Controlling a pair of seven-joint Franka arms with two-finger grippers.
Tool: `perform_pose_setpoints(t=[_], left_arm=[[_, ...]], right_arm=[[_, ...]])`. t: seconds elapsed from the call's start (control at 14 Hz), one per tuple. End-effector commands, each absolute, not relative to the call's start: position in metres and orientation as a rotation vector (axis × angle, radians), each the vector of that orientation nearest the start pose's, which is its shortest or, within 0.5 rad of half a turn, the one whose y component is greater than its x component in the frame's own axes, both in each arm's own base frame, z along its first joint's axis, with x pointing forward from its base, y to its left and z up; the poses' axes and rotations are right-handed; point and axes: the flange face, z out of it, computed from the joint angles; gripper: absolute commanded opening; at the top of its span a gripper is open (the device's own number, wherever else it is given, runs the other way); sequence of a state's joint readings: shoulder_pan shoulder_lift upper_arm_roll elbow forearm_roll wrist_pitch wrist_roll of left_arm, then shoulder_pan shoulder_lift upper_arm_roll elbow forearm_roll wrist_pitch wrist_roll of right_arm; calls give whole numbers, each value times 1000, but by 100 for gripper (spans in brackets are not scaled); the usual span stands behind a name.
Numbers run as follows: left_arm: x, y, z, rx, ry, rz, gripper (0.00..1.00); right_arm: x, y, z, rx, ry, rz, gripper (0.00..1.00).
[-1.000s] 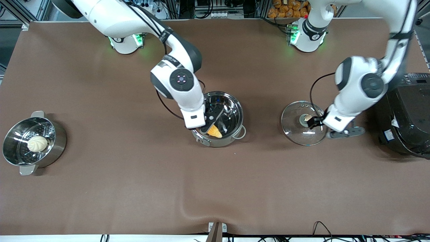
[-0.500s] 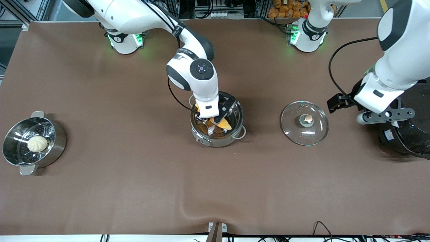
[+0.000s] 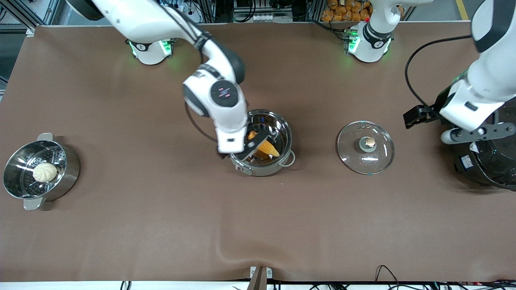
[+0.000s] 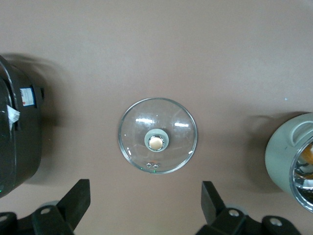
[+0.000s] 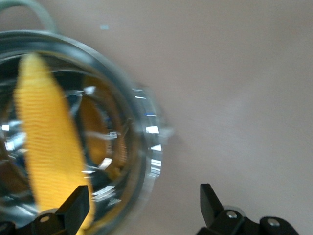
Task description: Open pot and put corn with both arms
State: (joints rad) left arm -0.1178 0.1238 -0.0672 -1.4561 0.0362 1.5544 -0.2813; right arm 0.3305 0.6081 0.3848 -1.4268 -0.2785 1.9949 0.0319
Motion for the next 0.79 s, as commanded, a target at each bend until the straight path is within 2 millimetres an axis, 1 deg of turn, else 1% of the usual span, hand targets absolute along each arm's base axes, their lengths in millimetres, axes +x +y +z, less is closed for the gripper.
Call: perform_pose_setpoints(t=[0.0,0.07,0.14,0.21,0.29,0.36,0.43,0.5,0.57,0.64,0.71], left_arm=[[563,-90,642,-3096,-173,-39,100],[561,-88,648,-3103,-204,-51,100],[560,-88,649,-3102,-211,-56,100],[557,-84,655,-3102,-221,-70,100],[556,-81,657,-3102,-233,-77,100],[555,-81,660,-3103,-233,-84,100],[552,-80,663,-3104,-236,-91,100],[550,-79,666,-3107,-234,-97,100],[546,-73,671,-3107,-262,-108,100],[544,-73,672,-3108,-262,-110,100],[541,-73,675,-3110,-258,-117,100]], right_arm=[[599,358,391,-3045,-1021,17,100],[609,331,390,-3079,-972,79,100],[622,294,381,-3110,-889,134,100],[634,252,367,-3134,-799,178,100],[645,220,364,-3145,-719,189,100],[650,197,366,-3155,-666,195,100],[649,179,372,-3164,-622,196,100],[644,161,379,-3158,-563,205,100],[636,150,386,-3137,-507,215,100],[631,143,394,-3123,-464,212,100],[625,143,404,-3124,-463,204,100]])
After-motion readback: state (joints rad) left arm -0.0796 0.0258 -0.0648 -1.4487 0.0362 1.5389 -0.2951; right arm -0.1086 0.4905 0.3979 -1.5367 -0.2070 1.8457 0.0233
